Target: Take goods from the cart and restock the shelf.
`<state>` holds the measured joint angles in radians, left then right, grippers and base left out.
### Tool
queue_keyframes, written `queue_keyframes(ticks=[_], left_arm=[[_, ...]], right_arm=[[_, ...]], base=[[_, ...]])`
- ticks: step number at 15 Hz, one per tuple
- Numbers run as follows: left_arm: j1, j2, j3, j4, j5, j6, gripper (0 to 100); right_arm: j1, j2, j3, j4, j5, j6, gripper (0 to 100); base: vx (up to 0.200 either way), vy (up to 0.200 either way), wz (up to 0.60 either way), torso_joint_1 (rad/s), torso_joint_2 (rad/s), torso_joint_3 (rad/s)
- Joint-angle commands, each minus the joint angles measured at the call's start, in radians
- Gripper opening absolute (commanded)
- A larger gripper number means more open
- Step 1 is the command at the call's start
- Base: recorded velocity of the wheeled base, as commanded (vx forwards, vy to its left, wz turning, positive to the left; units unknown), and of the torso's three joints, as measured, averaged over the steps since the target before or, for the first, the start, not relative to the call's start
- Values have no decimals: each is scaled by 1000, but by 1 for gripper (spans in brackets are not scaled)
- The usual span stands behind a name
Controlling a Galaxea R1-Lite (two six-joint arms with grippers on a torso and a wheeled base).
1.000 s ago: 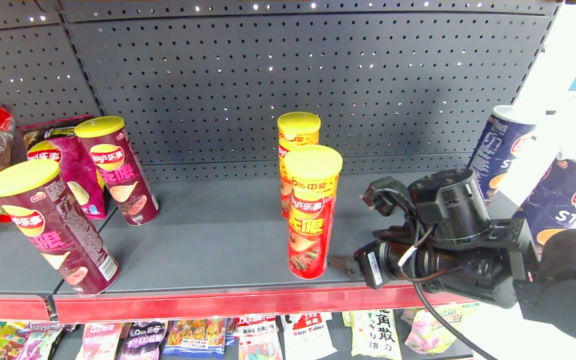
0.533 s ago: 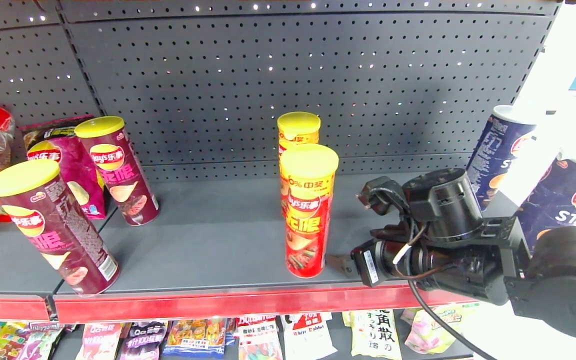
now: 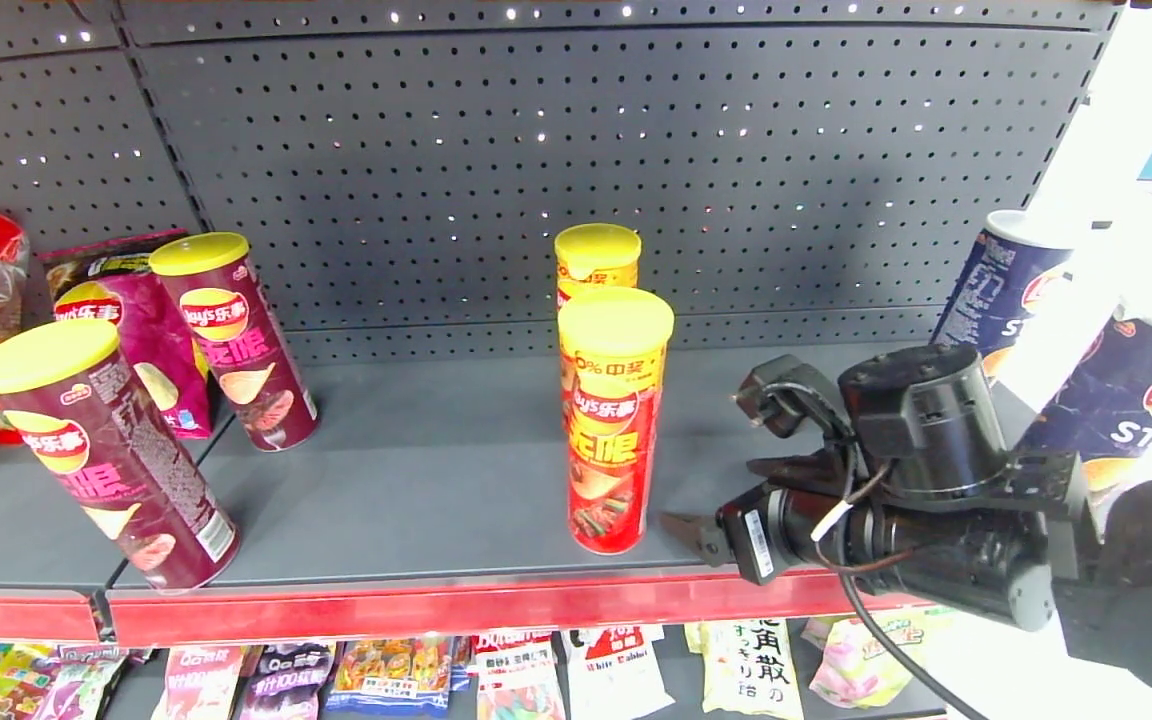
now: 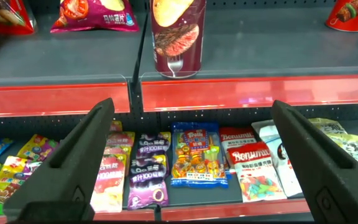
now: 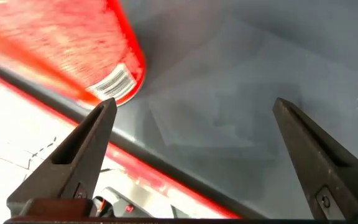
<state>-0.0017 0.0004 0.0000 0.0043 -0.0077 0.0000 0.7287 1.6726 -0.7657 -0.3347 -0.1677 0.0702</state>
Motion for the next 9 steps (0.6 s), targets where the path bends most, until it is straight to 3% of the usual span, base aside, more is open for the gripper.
queue_keyframes(ticks=[1, 5, 6, 7, 8, 9], left_arm=[[0, 0, 0, 0, 0, 0, 100], [0, 0, 0, 0, 0, 0, 100], [0, 0, 0, 0, 0, 0, 100], [0, 0, 0, 0, 0, 0, 100], [0, 0, 0, 0, 0, 0, 100], [0, 0, 0, 0, 0, 0, 100]], right_arm=[[1, -50, 17, -3, 5, -9, 100], [31, -82, 20, -4, 23, 2, 100], [70, -122, 57, -60, 131, 3, 100], [70, -123, 60, -63, 137, 2, 100], [69, -111, 77, -207, 240, -1, 100], [66, -96, 75, -276, 267, -3, 100]], base=[[0, 0, 0, 0, 0, 0], [0, 0, 0, 0, 0, 0], [0, 0, 0, 0, 0, 0], [0, 0, 0, 0, 0, 0], [0, 0, 0, 0, 0, 0], [0, 0, 0, 0, 0, 0]])
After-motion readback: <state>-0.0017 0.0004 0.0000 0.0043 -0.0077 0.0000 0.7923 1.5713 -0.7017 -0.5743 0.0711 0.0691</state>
